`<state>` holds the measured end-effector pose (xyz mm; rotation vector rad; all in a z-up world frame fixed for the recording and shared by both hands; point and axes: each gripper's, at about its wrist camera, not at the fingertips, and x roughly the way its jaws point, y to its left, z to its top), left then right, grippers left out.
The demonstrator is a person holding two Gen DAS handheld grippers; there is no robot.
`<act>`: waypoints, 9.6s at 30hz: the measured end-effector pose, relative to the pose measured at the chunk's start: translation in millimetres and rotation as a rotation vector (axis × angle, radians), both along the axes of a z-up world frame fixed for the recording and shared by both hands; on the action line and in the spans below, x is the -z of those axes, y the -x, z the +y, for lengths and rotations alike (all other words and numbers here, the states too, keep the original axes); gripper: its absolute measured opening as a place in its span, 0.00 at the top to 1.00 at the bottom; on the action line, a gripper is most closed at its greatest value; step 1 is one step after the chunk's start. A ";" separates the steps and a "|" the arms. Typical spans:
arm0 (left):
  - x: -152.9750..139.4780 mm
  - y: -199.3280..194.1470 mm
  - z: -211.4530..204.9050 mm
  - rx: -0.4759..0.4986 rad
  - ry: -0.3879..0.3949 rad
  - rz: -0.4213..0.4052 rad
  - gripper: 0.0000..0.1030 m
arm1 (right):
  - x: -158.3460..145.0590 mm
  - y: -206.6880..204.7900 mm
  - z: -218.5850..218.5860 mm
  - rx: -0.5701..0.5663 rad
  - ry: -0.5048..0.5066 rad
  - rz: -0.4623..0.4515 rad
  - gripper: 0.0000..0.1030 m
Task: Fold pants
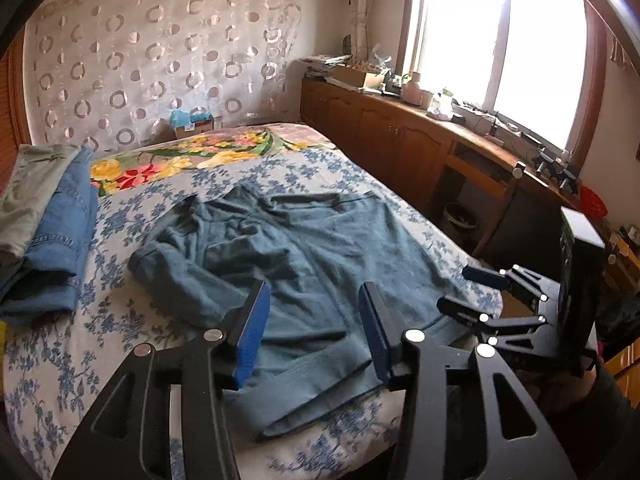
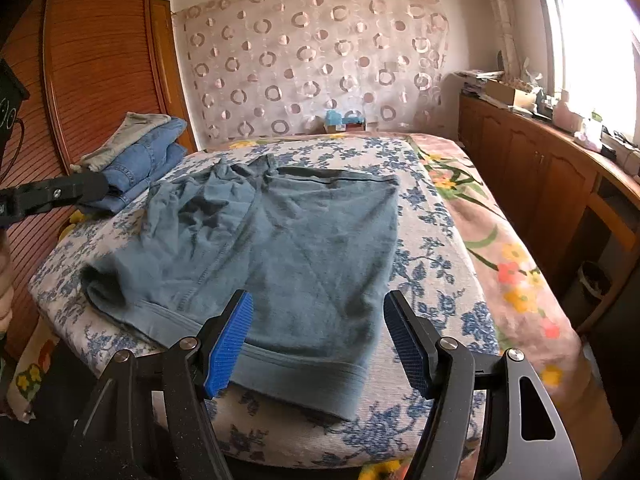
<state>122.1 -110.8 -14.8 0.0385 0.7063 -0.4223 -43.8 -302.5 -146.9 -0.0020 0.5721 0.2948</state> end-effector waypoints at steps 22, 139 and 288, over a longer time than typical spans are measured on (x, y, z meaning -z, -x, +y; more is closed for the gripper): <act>76.0 15.6 56.3 -0.140 -0.034 0.125 0.49 | 5.9 -16.8 62.5 -0.186 0.005 0.014 0.65; 35.8 -54.7 49.5 -0.071 -0.019 0.001 0.38 | -57.6 -48.4 70.7 -0.131 -0.004 0.037 0.67; 54.9 -28.9 15.8 -0.044 -0.041 0.086 0.38 | -45.1 -44.4 4.0 0.021 0.038 0.112 0.68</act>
